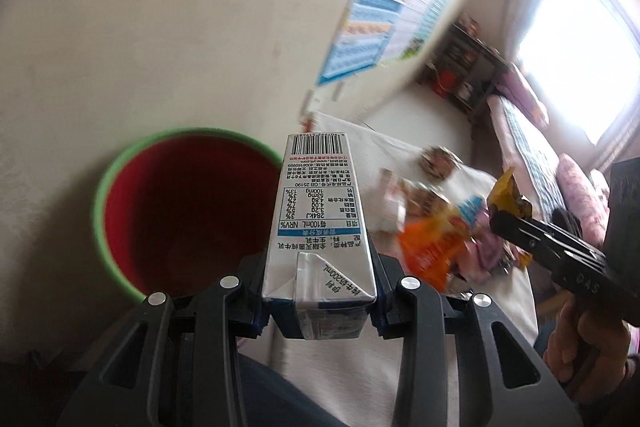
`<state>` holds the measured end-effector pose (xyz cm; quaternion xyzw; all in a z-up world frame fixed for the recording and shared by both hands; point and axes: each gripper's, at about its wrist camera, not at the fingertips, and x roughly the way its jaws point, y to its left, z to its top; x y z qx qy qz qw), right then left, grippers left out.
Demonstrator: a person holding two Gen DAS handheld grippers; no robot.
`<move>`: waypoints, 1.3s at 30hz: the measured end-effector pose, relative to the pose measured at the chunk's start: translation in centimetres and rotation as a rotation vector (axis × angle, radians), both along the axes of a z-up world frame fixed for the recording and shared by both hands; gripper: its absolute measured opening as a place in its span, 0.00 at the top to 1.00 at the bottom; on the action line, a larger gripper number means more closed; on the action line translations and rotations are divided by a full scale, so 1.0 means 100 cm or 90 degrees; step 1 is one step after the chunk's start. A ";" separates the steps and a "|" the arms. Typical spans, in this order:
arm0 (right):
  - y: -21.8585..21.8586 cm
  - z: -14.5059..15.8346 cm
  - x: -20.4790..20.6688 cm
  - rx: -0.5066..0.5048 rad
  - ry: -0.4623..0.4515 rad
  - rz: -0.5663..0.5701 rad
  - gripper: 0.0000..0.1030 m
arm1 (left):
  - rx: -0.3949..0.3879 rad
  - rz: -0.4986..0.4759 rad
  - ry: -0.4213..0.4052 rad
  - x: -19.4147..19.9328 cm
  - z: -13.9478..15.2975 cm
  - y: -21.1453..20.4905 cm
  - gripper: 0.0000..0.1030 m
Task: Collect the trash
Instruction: 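Carry the carton and yellow wrapper to the red bucket and release both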
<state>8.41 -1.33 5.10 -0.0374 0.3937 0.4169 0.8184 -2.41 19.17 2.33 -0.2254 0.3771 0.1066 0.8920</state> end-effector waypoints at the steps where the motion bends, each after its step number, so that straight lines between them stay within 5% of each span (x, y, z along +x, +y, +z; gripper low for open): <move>1: 0.013 0.000 -0.001 -0.004 -0.002 0.014 0.65 | -0.002 0.013 -0.001 -0.004 0.000 0.009 0.66; 19: 0.169 -0.037 -0.005 -0.042 0.046 0.156 0.64 | -0.039 0.085 -0.009 -0.048 -0.005 0.110 0.66; 23: 0.189 -0.044 -0.001 -0.051 0.050 0.162 0.56 | -0.050 0.082 -0.013 -0.043 -0.003 0.122 0.65; 24: 0.192 -0.047 0.000 -0.055 0.050 0.163 0.40 | -0.052 0.079 -0.014 -0.041 -0.002 0.124 0.63; 26: 0.195 -0.051 0.002 -0.063 0.054 0.156 0.14 | -0.046 0.086 -0.020 -0.042 0.000 0.123 0.35; 27: 0.194 -0.053 0.003 -0.063 0.057 0.150 0.13 | -0.040 0.097 -0.026 -0.043 0.002 0.124 0.22; 33: 0.176 -0.068 0.002 -0.083 0.074 0.139 0.13 | -0.052 0.122 -0.037 -0.053 -0.004 0.125 0.18; 39: 0.136 -0.059 -0.020 -0.093 0.021 0.141 0.09 | -0.057 0.123 -0.023 -0.060 -0.012 0.112 0.15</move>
